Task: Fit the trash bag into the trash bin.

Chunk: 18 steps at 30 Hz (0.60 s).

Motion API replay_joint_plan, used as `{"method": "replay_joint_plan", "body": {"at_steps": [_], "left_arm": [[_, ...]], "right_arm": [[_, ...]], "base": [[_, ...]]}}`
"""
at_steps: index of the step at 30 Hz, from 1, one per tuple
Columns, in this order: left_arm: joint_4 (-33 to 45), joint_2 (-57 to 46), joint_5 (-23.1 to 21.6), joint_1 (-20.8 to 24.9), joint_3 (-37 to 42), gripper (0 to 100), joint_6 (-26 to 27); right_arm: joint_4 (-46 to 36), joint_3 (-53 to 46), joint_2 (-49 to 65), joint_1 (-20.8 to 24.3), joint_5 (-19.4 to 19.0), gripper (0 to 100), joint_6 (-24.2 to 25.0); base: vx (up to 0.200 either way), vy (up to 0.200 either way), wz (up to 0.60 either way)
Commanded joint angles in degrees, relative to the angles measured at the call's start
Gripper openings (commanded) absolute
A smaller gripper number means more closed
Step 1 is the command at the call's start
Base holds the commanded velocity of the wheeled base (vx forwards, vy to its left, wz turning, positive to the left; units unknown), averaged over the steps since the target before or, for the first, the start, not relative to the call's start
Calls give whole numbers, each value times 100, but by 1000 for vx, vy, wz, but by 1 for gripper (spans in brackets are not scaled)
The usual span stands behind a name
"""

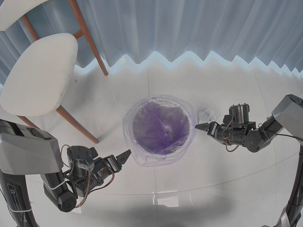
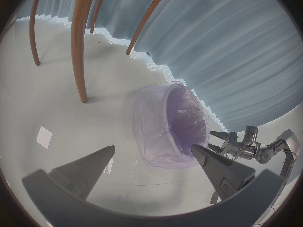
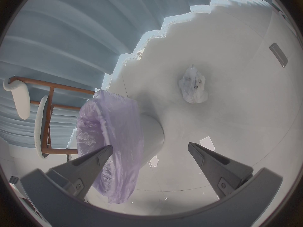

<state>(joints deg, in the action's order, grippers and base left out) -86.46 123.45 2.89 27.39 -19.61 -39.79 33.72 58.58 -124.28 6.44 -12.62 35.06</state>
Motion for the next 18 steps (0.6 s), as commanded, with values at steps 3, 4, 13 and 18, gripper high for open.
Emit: {"method": "replay_joint_plan", "body": {"at_steps": [3, 4, 13, 18], "left_arm": [[-3, 3, 10, 3, 2, 100, -2], [-3, -6, 10, 3, 10, 100, -2], [-3, -260, 71, -15, 19, 100, 6], [-3, -454, 98, -94, 177, 100, 6]], "right_arm": [[12, 40, -263, -2, 14, 100, -17], [12, 66, -333, -2, 14, 100, -34], [-94, 778, -1045, -11, 40, 100, -184], [-595, 1560, -1634, -11, 207, 100, -544]], "base": [[0, 0, 0], [0, 0, 0], [0, 0, 0], [0, 0, 0]]}}
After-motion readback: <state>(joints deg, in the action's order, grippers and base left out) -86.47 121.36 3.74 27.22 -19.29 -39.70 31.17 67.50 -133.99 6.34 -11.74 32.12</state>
